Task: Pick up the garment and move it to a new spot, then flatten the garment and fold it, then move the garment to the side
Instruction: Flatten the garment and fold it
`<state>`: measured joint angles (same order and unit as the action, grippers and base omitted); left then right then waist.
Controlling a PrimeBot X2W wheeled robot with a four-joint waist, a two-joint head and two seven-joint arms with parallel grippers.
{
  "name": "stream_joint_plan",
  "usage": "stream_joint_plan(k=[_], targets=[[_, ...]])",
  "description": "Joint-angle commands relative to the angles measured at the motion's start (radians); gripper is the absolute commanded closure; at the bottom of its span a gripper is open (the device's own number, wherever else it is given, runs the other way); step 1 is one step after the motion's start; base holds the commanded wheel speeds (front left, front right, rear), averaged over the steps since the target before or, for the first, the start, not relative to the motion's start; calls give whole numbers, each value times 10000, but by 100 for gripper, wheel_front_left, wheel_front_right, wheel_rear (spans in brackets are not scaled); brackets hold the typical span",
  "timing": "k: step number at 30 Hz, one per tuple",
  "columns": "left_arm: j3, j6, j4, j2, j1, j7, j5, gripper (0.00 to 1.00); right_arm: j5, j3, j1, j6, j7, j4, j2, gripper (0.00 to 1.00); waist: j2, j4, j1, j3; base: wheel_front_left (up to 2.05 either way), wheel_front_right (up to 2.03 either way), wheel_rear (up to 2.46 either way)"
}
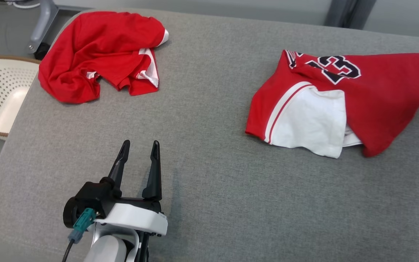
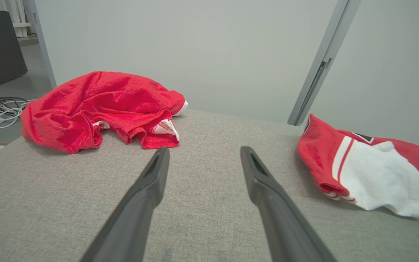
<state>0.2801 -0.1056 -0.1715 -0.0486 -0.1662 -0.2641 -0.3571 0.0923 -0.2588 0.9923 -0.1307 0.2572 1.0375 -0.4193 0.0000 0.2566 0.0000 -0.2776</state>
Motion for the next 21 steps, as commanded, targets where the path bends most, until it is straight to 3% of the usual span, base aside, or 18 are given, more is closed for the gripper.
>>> stream_joint_plan(k=[1,7,13,16,21], targets=[[-59,45,-8,-38,109,-6,89,0,120,26,-282,-1,78,-110,67,0,0,-355,0,354,0,0,0],[-190,141,-167,-38,403,-4,236,0,774,386,-2385,-1,86,-2042,680,0,0,-903,0,1065,0,0,0],[-257,263,-336,-38,681,-4,363,0,556,1002,-5161,-1,90,-3661,1594,0,0,-972,0,1613,0,0,0],[-345,273,-340,-38,804,-4,376,0,437,1152,-6017,-1,91,-3846,2143,0,0,-905,0,1649,0,0,0],[-409,329,-351,-35,823,-4,423,0,-587,1600,-6472,-1,92,-3640,2479,0,0,-754,0,1511,0,0,0]])
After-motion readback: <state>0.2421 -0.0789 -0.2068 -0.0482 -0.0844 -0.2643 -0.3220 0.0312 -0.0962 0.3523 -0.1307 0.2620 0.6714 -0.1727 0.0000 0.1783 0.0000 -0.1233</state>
